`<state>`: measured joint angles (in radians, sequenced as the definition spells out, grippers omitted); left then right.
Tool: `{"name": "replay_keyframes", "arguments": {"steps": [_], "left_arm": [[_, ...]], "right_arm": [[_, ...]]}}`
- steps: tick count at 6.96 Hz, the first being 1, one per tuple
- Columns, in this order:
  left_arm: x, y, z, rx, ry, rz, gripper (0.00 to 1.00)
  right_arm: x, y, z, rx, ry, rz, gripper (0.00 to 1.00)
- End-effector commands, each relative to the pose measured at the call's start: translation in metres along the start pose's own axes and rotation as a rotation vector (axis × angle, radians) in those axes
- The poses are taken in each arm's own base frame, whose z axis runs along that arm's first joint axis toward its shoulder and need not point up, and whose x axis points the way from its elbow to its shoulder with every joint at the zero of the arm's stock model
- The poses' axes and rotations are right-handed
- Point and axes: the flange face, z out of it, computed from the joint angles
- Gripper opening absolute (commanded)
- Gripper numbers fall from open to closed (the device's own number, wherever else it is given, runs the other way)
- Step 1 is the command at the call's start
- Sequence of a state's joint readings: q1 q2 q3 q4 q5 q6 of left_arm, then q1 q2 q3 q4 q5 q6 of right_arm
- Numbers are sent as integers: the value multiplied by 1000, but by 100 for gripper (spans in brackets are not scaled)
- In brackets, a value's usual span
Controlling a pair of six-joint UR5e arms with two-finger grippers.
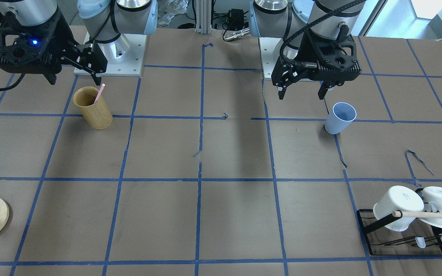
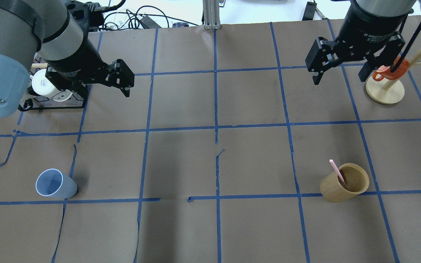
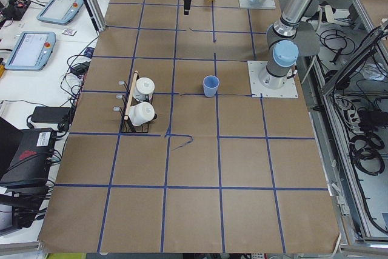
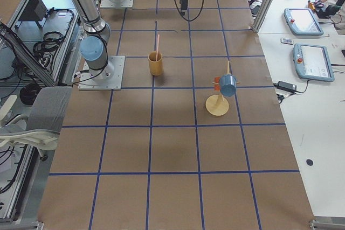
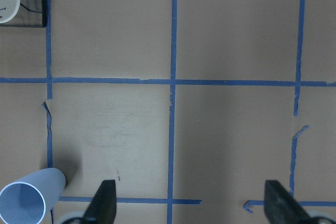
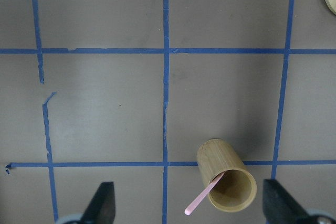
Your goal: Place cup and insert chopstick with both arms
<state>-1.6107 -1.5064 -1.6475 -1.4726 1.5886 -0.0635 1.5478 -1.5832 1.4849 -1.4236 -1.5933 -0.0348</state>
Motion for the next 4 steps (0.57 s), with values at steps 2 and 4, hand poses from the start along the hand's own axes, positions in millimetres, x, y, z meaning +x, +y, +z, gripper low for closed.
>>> {"name": "replay_keyframes", "arguments": {"steps": [2, 4], "left_arm": [[-1, 0, 0, 0, 1, -1, 100], [-1, 0, 0, 0, 1, -1, 100]], "right_arm": [[-1, 0, 0, -1, -10, 1, 100], [1, 2, -1, -5, 5, 2, 100]]}}
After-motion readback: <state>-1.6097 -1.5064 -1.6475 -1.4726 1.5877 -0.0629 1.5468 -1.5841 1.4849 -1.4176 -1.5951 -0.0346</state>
